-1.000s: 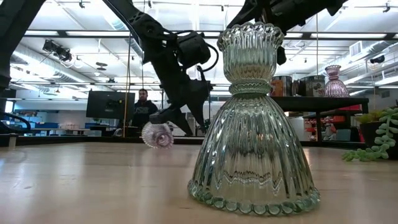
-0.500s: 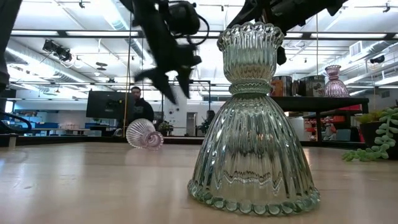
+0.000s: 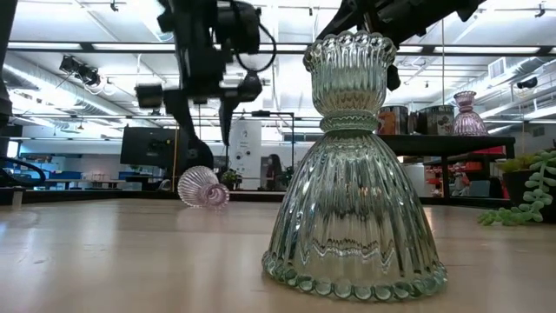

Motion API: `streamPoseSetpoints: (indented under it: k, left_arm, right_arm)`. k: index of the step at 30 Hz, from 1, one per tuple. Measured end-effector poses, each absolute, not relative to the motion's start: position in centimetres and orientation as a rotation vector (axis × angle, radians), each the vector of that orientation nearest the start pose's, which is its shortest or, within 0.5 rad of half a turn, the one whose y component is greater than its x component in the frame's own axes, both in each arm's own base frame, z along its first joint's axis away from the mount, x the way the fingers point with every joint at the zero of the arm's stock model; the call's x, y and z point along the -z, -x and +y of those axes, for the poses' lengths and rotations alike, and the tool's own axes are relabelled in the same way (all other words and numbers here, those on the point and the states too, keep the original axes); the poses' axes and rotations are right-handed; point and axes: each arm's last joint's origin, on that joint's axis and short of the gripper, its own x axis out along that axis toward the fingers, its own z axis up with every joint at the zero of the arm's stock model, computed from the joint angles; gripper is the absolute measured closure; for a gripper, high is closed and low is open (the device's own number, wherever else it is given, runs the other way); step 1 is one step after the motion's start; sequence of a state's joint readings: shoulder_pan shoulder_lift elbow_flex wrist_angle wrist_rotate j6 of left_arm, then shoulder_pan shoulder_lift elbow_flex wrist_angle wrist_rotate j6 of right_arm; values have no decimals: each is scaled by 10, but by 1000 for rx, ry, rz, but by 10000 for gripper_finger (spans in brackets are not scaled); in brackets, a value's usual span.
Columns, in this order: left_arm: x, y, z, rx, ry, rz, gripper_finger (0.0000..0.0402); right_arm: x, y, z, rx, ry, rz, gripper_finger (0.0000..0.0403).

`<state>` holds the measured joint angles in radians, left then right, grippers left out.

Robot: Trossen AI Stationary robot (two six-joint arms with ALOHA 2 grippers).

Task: Pick & Place candle stick holders
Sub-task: Put the pink candle holder on the shelf aligned with the pink candle holder

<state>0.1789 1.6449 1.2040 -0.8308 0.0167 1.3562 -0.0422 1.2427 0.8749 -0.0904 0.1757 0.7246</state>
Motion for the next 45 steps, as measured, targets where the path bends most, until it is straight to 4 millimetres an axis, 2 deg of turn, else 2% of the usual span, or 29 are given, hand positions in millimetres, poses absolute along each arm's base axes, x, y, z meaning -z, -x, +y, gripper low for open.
streamPoseSetpoints:
  k: [6, 11, 14, 16, 19, 23, 26, 28, 30, 33, 36, 41, 45]
  left_arm:
    - [-184, -312, 57, 749, -1086, 1145, 191]
    - [-154, -325, 60, 744, -1145, 1121, 191]
    - [-139, -331, 63, 722, -1180, 1178, 196]
    - [-133, -331, 65, 706, -1166, 1215, 214]
    - [-129, -329, 69, 714, -1123, 1230, 266]
    - [-131, -329, 70, 703, -1116, 1239, 269]
    - [-141, -332, 69, 649, -1050, 1256, 269]
    - [-151, -337, 69, 584, -971, 1280, 269]
    - [-171, -347, 71, 476, -911, 1272, 269]
    - [-210, -355, 76, 357, -760, 1240, 269]
    - [-255, -364, 83, 277, -596, 1102, 269]
    - [-341, -352, 100, 173, -360, 837, 269]
    - [-403, -333, 110, 138, -190, 589, 269]
  right_arm:
    - [-279, -271, -16, 370, -681, 359, 7]
    - [-279, -271, -16, 363, -685, 361, 7]
    - [-279, -271, -16, 363, -705, 359, 7]
    - [-279, -271, -16, 361, -713, 359, 7]
    - [-279, -271, -15, 347, -720, 366, 7]
    - [-279, -271, -15, 342, -721, 368, 7]
    - [-279, -271, -15, 341, -713, 369, 7]
    - [-279, -271, -15, 341, -712, 370, 7]
    - [-279, -271, -15, 341, -713, 370, 7]
    - [-279, -271, -15, 341, -713, 371, 7]
    - [-278, -271, -15, 340, -711, 372, 7]
    - [-282, -273, -15, 294, -681, 350, 7]
    - [-298, -278, -12, 184, -631, 201, 7]
